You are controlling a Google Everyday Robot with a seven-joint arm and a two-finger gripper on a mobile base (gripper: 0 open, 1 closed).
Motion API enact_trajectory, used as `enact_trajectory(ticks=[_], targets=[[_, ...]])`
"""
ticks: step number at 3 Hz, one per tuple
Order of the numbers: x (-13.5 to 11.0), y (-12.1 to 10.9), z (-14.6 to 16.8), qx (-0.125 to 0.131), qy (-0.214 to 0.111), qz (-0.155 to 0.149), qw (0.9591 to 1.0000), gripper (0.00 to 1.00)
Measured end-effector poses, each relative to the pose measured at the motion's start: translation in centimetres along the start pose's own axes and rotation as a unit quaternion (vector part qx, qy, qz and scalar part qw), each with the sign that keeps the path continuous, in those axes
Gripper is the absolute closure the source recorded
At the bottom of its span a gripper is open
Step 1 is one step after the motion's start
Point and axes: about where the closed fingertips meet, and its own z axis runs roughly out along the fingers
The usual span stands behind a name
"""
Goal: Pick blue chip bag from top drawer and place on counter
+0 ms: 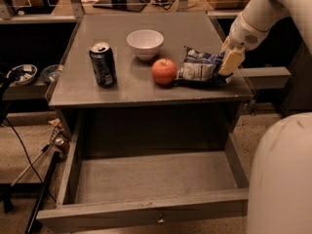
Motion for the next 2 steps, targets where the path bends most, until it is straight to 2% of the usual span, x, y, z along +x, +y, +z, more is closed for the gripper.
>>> enact_trajectory(ticks=[1,2], targets=[[0.00,0.00,0.00,0.000,0.000,0.000,1.0000,0.58],[0.00,0.00,0.00,0.000,0.000,0.000,1.0000,0.27]])
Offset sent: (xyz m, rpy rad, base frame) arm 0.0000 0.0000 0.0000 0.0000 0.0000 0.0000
